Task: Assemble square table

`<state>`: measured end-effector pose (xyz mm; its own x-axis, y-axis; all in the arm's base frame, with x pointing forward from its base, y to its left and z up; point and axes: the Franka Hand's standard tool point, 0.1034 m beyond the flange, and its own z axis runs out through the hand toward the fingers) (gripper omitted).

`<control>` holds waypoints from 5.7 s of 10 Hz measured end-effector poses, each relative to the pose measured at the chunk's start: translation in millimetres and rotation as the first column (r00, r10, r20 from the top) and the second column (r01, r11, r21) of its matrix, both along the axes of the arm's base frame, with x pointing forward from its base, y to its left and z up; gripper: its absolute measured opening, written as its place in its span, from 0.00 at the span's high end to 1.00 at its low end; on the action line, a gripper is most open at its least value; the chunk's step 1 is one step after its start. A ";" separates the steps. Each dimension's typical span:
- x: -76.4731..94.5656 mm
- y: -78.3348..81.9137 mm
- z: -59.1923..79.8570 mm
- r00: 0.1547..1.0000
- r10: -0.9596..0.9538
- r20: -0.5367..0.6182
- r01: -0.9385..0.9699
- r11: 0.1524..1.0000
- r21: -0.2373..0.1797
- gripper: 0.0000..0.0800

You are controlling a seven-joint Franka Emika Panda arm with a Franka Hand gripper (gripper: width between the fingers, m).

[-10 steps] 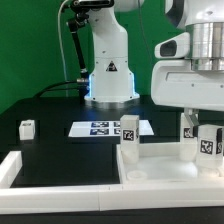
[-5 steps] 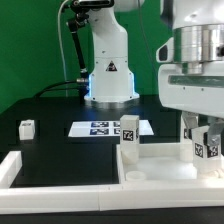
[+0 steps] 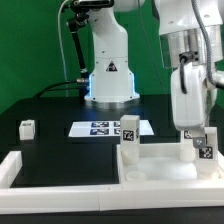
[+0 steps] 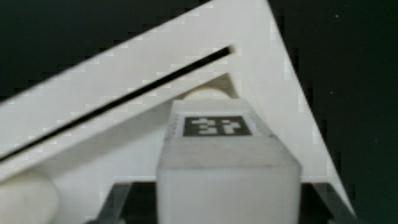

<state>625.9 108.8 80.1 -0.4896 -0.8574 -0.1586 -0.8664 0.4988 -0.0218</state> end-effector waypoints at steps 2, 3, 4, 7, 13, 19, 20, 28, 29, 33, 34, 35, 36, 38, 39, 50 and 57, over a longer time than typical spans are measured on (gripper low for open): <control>0.2 1.2 0.1 1.000 -0.014 -0.001 0.014 1.000 0.001 0.64; -1.1 0.0 -0.2 0.993 0.118 0.004 -0.118 0.993 -0.023 0.64; -4.2 -1.1 -0.6 0.955 0.298 -0.010 -0.298 0.953 -0.061 0.39; -6.4 14.1 7.6 0.794 0.608 -0.021 -0.606 0.788 -0.113 0.20; -0.8 13.6 4.7 0.387 0.918 -0.089 -0.912 0.367 -0.182 0.19; -1.0 14.4 4.4 0.623 0.778 -0.074 -0.776 0.605 -0.178 0.64; -0.6 14.4 4.0 0.685 0.725 -0.069 -0.724 0.667 -0.175 0.64; 5.2 22.4 1.3 0.983 0.184 0.011 -0.182 0.977 -0.111 0.59; 5.1 22.8 1.3 0.981 0.192 0.011 -0.189 0.976 -0.112 0.33; 4.3 23.4 0.8 0.828 0.560 -0.012 -0.553 0.813 -0.181 0.20; 4.3 23.3 0.7 0.787 0.617 -0.016 -0.608 0.771 -0.187 0.19; 4.4 22.8 0.7 0.737 0.676 -0.021 -0.667 0.720 -0.193 0.19; 4.2 20.7 0.6 0.653 0.756 -0.040 -0.746 0.634 -0.201 0.19; 9.9 13.1 2.2 0.286 0.948 -0.140 -0.943 0.252 -0.219 0.19; 9.8 12.8 1.9 0.137 0.978 -0.157 -0.972 0.102 -0.211 0.19; 6.0 4.4 -0.2 0.733 0.674 -0.093 -0.677 0.709 -0.199 0.64; -0.6 8.3 -2.7 0.997 0.080 0.014 -0.079 0.993 -0.090 0.64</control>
Offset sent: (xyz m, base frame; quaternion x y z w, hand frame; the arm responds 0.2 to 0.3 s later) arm -0.0096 -0.0033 0.0023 -0.0450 0.0696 -0.3876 0.9181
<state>625.3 117.1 77.4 -0.4171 -0.9046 -0.0882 -0.9024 0.4237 -0.0787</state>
